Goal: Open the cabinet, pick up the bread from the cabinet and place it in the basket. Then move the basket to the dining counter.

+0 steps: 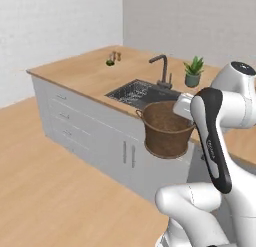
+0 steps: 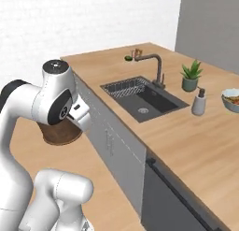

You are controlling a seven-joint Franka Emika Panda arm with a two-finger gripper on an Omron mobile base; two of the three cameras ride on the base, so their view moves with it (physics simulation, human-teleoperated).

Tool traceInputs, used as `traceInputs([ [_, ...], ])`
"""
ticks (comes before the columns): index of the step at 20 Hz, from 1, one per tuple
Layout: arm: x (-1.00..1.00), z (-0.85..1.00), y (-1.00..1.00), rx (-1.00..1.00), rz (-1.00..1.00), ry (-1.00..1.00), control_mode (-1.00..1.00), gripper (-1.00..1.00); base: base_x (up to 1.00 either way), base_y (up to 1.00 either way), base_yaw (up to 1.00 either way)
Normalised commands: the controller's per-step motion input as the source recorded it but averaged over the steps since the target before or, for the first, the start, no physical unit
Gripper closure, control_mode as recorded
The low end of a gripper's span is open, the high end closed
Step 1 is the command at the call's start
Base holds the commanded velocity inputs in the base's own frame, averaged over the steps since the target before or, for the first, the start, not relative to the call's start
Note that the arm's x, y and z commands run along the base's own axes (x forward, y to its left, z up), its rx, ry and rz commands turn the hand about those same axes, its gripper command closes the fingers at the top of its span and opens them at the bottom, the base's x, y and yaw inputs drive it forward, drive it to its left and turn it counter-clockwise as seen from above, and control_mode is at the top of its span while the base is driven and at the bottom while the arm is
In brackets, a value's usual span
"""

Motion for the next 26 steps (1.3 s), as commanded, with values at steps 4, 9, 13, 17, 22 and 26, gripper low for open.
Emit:
traceInputs([
  [4, 0.0, 0.0, 0.0, 0.0, 0.0, 0.0, 1.0, 1.0, 0.0, -0.25, -0.79],
  [9, 0.0, 0.0, 0.0, 0.0, 0.0, 0.0, 1.0, 1.0, -0.01, -0.64, -0.7],
  [13, 0.0, 0.0, 0.0, 0.0, 0.0, 0.0, 1.0, 1.0, -0.04, -1.0, -0.44],
  [17, 0.0, 0.0, 0.0, 0.0, 0.0, 0.0, 1.0, 1.0, -0.11, -1.0, -0.17],
  [22, 0.0, 0.0, 0.0, 0.0, 0.0, 0.0, 1.0, 1.0, -0.03, -1.0, -0.01],
  [26, 0.0, 0.0, 0.0, 0.0, 0.0, 0.0, 1.0, 1.0, -0.01, -1.0, 0.0],
])
